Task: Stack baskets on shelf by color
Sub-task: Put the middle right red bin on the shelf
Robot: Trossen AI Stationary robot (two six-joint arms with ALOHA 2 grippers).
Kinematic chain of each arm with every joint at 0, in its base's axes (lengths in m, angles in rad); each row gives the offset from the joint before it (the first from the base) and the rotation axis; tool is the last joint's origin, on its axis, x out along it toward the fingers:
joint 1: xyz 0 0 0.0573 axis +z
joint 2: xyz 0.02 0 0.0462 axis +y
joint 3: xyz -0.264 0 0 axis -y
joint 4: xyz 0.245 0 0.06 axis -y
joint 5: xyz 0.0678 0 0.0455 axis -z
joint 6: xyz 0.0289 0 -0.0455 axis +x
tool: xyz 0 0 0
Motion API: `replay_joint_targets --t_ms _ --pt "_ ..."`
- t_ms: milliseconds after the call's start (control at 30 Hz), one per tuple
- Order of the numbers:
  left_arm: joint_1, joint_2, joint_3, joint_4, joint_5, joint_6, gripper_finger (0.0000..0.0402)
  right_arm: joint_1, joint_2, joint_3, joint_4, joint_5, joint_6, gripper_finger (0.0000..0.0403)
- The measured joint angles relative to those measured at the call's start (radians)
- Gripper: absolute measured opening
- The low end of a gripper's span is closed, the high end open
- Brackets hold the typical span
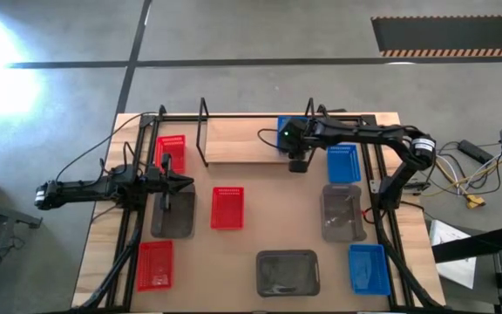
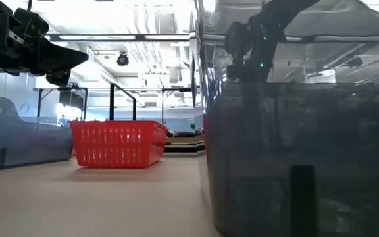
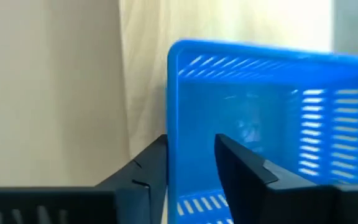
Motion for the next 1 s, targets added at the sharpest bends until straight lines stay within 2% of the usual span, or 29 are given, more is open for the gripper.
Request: replay_joint_targets --t_ms 133,267,500,633,767,867,1000 --pt "0.000 0.000 0.000 0.000 0.000 0.000 0.0000 0.030 -0.003 0.080 -0.046 -0.002 0.031 0.0148" --pt "0.000 0.000 0.000 0.000 0.000 0.000 0.0000 0.091 -0.003 0.136 -0.059 -0.004 0.084 0.0148" --pt "0.000 0.000 0.000 0.000 0.000 0.000 0.0000 0.283 -0.005 0.114 0.005 -0.015 0.182 0.0128" --pt "0.000 0.000 0.000 0.000 0.000 0.000 0.0000 0.422 -0.004 0.049 0.180 -0.021 0.302 0.0114" --pt "0.000 0.000 0.000 0.000 0.000 0.000 0.0000 0.534 0.014 -0.021 0.477 -0.022 0.396 0.0103" --pt "0.000 0.000 0.000 0.000 0.000 0.000 0.0000 0.592 0.053 -0.045 0.657 -0.019 0.406 0.0098" --pt "0.000 0.000 0.000 0.000 0.000 0.000 0.0000 0.626 0.120 -0.023 0.716 -0.017 0.368 0.0105"
